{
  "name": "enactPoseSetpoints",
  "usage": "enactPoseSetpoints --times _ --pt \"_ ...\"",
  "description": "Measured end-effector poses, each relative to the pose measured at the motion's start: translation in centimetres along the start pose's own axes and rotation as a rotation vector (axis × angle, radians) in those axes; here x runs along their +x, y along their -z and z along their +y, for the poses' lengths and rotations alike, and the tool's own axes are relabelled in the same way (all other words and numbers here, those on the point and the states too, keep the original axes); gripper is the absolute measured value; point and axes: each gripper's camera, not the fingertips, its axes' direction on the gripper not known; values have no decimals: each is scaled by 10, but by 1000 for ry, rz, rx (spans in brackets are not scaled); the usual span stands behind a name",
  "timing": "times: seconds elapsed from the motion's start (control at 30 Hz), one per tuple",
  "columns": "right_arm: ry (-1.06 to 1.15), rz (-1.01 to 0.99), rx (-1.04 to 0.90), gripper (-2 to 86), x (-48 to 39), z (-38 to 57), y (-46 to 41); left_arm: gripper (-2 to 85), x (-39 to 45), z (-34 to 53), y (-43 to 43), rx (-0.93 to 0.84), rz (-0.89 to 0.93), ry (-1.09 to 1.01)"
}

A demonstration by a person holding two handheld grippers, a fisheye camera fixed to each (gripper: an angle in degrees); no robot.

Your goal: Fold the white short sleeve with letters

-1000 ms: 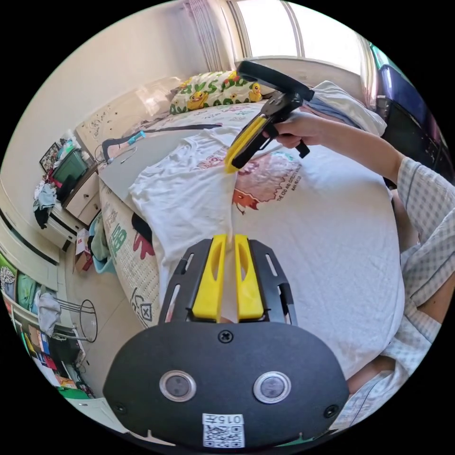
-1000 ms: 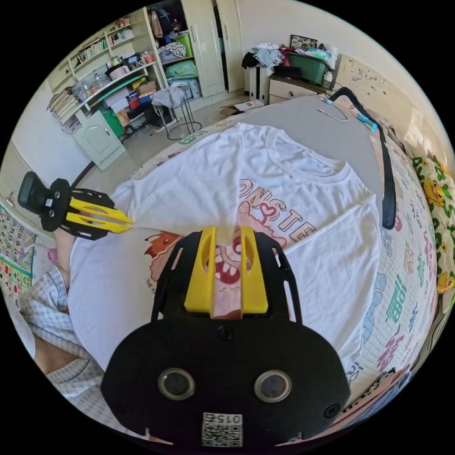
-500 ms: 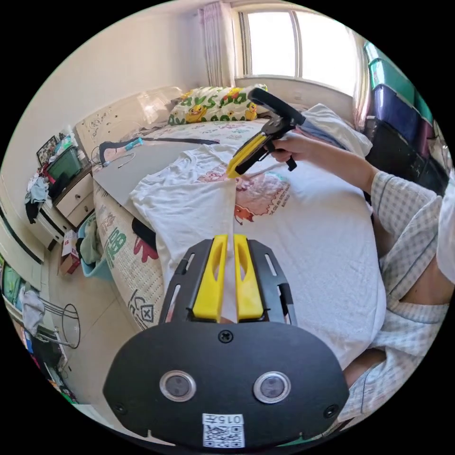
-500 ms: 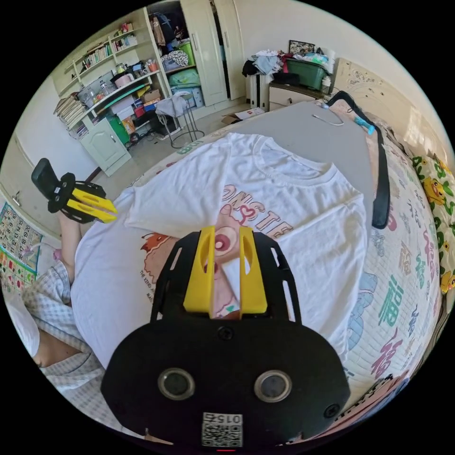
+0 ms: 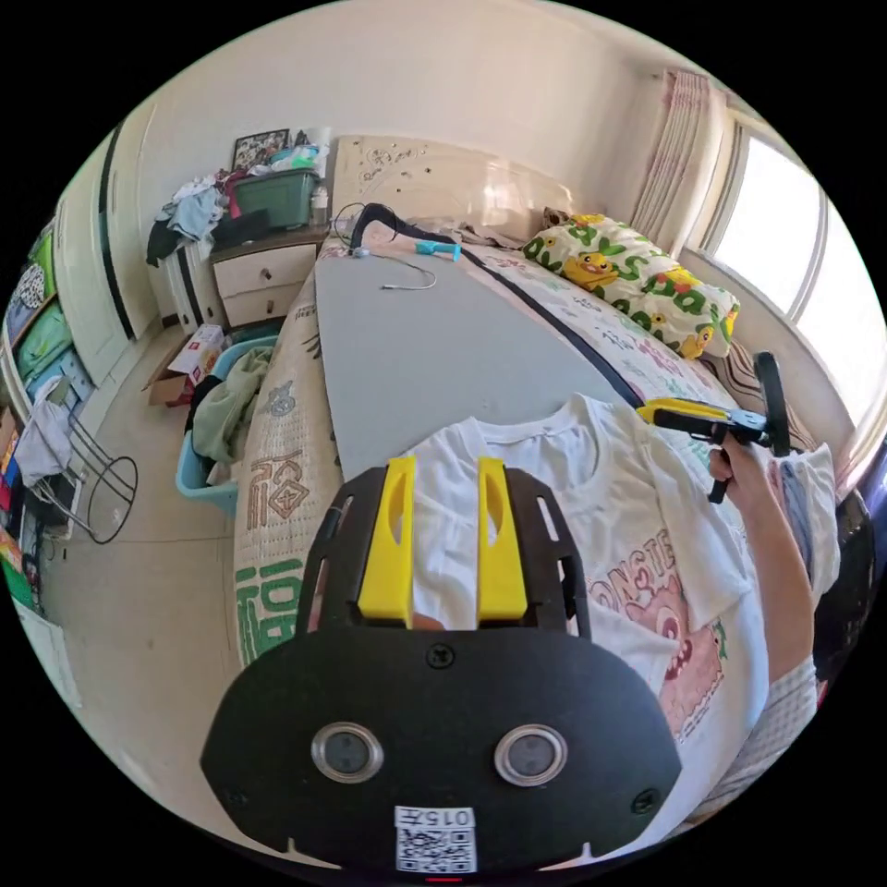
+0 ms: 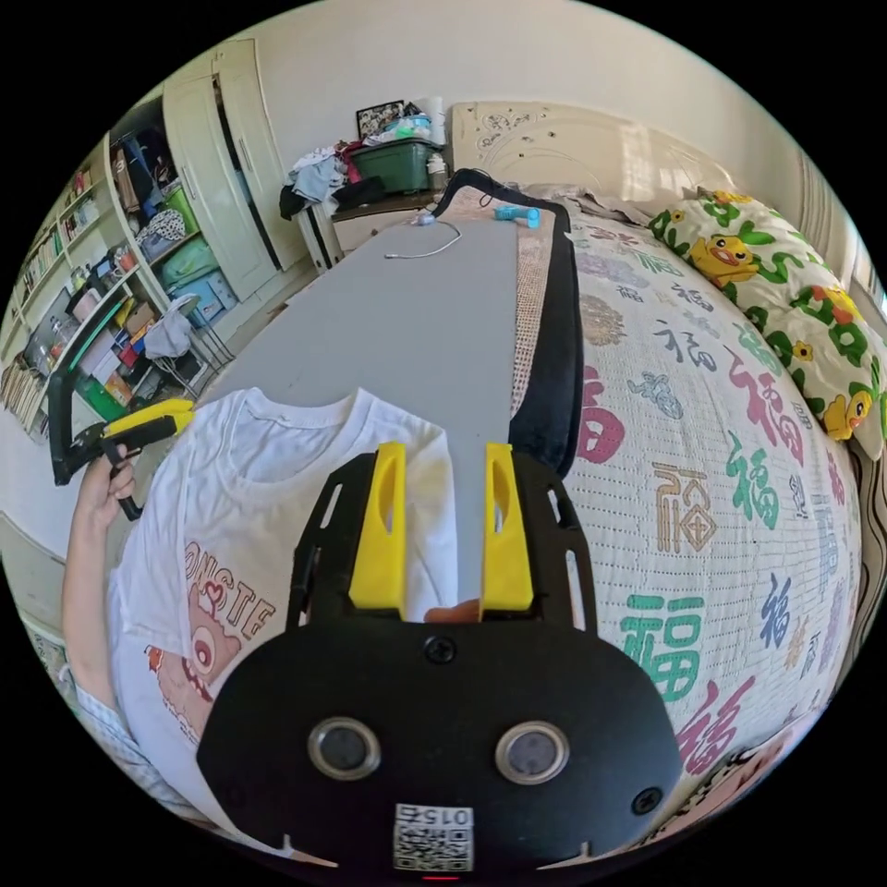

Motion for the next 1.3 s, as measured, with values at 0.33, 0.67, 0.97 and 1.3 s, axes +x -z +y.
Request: enactPoseSetpoints --times 0.33,0.67,0.97,1.3 --pt "102 101 -87 29 -33 18 26 33 -1 -9 8 -102 -104 18" --pt "122 58 106 3 -41 84 151 -2 25 6 115 132 -130 -41" --pt "321 -193 274 -3 -49 299 372 -3 104 165 345 421 33 -272" --pt "399 -440 0 17 -34 623 422 5 169 445 396 161 342 -476"
